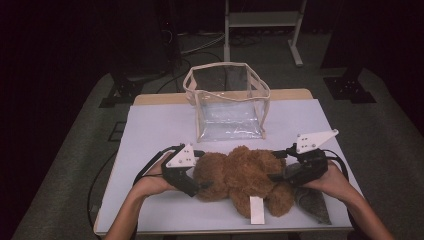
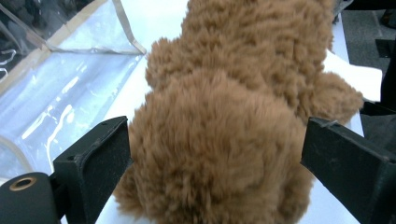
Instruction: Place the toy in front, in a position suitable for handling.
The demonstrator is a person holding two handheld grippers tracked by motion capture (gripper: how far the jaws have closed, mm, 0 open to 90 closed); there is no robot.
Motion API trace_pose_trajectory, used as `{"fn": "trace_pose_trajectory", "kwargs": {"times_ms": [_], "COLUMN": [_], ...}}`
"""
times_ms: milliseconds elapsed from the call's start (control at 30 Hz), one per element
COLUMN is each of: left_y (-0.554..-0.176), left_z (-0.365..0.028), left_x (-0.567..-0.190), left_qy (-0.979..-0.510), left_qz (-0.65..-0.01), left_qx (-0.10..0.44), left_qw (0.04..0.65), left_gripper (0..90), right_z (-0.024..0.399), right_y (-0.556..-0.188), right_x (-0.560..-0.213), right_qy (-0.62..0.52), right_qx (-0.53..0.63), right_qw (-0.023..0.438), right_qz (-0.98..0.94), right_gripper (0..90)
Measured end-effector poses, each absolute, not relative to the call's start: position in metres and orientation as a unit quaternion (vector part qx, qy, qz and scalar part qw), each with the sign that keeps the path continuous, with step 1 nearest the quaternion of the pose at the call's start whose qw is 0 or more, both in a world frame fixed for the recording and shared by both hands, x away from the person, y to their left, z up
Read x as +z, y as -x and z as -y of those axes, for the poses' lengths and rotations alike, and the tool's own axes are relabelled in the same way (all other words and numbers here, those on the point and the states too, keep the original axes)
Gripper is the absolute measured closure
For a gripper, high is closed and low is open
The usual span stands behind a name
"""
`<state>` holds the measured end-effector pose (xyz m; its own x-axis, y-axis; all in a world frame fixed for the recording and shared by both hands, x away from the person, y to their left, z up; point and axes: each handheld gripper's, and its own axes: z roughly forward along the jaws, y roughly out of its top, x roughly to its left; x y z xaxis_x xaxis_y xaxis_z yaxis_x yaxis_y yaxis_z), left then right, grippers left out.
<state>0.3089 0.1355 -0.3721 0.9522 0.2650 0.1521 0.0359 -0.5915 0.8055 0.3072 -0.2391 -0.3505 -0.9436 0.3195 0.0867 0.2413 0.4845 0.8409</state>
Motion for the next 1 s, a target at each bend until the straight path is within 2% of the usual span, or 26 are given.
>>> {"fn": "trace_pose_trajectory", "kwargs": {"times_ms": [267, 300, 367, 700, 800, 833, 900, 1000], "left_y": [-0.312, -0.314, -0.316, -0.321, -0.320, -0.319, -0.315, -0.314], "left_z": [-0.145, -0.146, -0.146, -0.136, -0.135, -0.136, -0.135, -0.133], "left_x": [-0.391, -0.396, -0.399, -0.421, -0.422, -0.420, -0.414, -0.409], "left_qy": [-0.878, -0.878, -0.879, -0.881, -0.879, -0.879, -0.881, -0.878], "left_qz": [-0.086, -0.084, -0.085, -0.084, -0.090, -0.095, -0.092, -0.092], "left_qx": [0.118, 0.119, 0.117, 0.089, 0.096, 0.096, 0.103, 0.105], "left_qw": [0.456, 0.456, 0.455, 0.458, 0.458, 0.457, 0.453, 0.457], "left_gripper": [7.6, 4.7, 4.7, 1.6, 14.7, 14.7, 26.2, 30.3], "right_z": [0.238, 0.238, 0.237, 0.233, 0.233, 0.233, 0.234, 0.235], "right_y": [-0.311, -0.311, -0.311, -0.316, -0.316, -0.316, -0.316, -0.316], "right_x": [-0.364, -0.367, -0.369, -0.381, -0.386, -0.386, -0.387, -0.384], "right_qy": [-0.168, -0.162, -0.160, -0.169, -0.174, -0.174, -0.182, -0.186], "right_qx": [0.488, 0.490, 0.489, 0.474, 0.480, 0.480, 0.492, 0.500], "right_qw": [0.036, 0.041, 0.041, 0.025, 0.020, 0.020, 0.023, 0.027], "right_qz": [-0.856, -0.856, -0.857, -0.864, -0.859, -0.859, -0.851, -0.845], "right_gripper": [21.9, 21.1, 20.4, 21.6, 27.6, 27.6, 40.4, 45.5]}}
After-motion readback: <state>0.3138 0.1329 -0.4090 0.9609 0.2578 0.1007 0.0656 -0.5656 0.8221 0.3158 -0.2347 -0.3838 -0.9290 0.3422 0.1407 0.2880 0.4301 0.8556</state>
